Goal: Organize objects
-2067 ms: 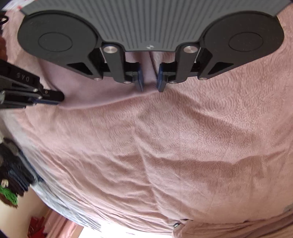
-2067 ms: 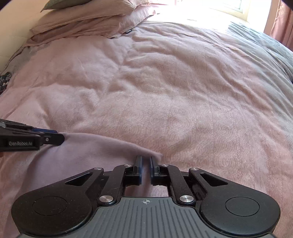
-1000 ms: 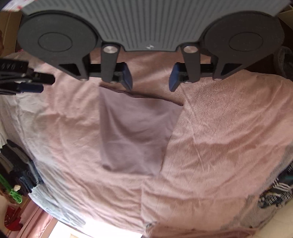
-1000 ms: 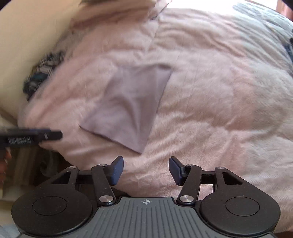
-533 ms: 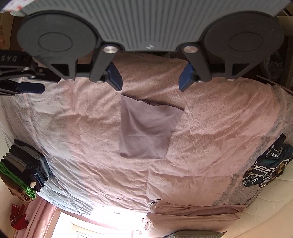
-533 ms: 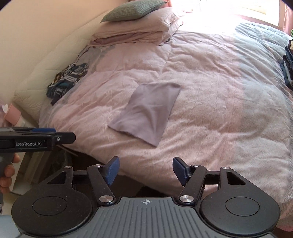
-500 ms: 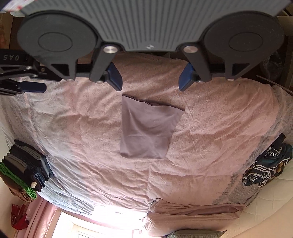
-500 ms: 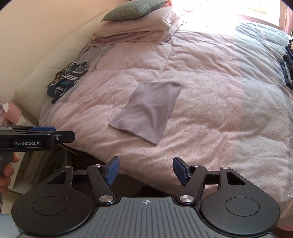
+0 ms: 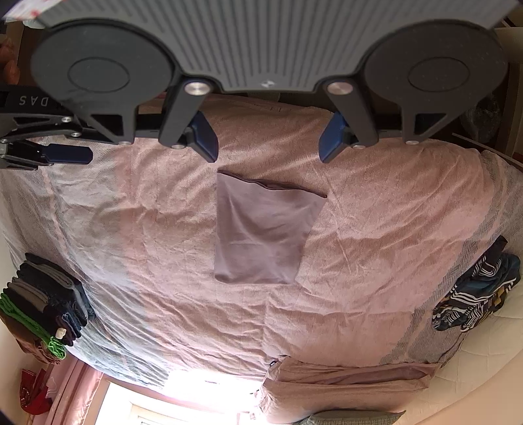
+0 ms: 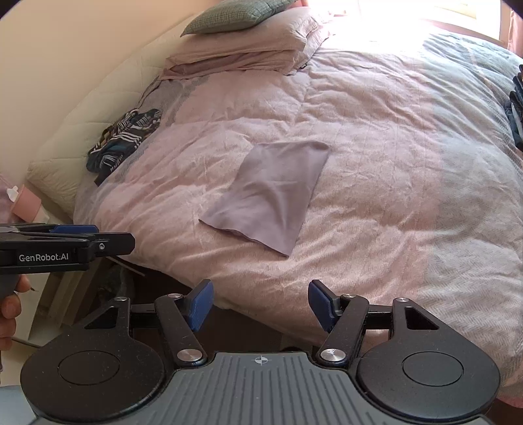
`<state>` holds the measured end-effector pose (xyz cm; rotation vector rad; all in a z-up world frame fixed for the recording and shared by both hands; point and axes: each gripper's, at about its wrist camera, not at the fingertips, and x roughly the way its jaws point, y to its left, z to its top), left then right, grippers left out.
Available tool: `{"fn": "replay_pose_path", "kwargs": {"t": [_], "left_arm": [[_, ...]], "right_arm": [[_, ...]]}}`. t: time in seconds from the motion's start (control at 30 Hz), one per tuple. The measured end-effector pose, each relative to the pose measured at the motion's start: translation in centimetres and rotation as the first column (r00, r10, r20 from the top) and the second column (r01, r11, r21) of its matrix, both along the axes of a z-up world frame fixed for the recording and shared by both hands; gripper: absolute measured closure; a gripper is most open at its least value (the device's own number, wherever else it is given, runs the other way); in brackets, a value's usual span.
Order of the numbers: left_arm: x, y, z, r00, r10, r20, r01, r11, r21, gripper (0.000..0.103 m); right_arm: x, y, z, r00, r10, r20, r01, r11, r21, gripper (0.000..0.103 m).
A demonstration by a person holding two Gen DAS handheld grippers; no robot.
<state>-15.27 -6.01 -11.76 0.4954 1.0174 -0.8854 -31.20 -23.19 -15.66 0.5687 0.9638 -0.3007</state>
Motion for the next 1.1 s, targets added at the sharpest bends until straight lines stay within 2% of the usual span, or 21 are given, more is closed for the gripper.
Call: {"fn": "replay_pose_path", "kwargs": {"t": [0.33,0.47,0.53,0.7,0.8,0.9,0.97,1.03,1.1], "left_arm": [[7.0,-4.7,-3.1,0.996,0.039,-0.076,-0.037,0.999,0.030,0.039],[9.5,-7.0,-3.3,0.997,0.049,-0.067,-0.046,0.998,0.036,0.039],[10.3,-7.7,-3.4,0.995,0.055,-0.078,-0.053,0.998,0.029,0.039],[11.3,-7.9,-4.5,0.979,0.154,-0.133,-0.153,0.988,0.017,0.039],[11.2,-7.2,-6.0,0.947,0.256,-0.192,-0.258,0.966,0.017,0.039],[10.1,-5.8,-8.0,0.892,0.376,-0.252,-0.387,0.922,0.007,0.040],[8.7,-4.7,-9.6,0.839,0.463,-0.286,-0.484,0.875,-0.004,0.041],[6.8,-3.6,-11.4,0.778,0.537,-0.328,-0.576,0.817,-0.027,0.042],[4.9,-3.0,-13.5,0.724,0.581,-0.372,-0.645,0.761,-0.065,0.045]], "right_arm": [[5.9,-5.9,-1.2,0.999,-0.017,-0.039,0.018,1.000,0.013,0.042],[7.4,-7.9,-1.2,0.999,-0.029,-0.023,0.029,0.999,0.015,0.042],[8.0,-8.7,-1.8,0.999,-0.030,-0.045,0.032,0.998,0.045,0.042],[9.6,-10.5,-3.5,0.994,0.060,-0.088,-0.052,0.995,0.082,0.042],[10.0,-12.0,-4.5,0.986,0.123,-0.108,-0.113,0.989,0.090,0.042],[10.0,-13.6,-5.7,0.973,0.200,-0.117,-0.188,0.976,0.106,0.042],[9.6,-15.0,-6.6,0.961,0.249,-0.125,-0.236,0.966,0.110,0.042],[8.8,-16.6,-7.6,0.953,0.279,-0.122,-0.267,0.958,0.106,0.042],[7.8,-18.5,-9.0,0.949,0.280,-0.143,-0.267,0.958,0.105,0.042]]}}
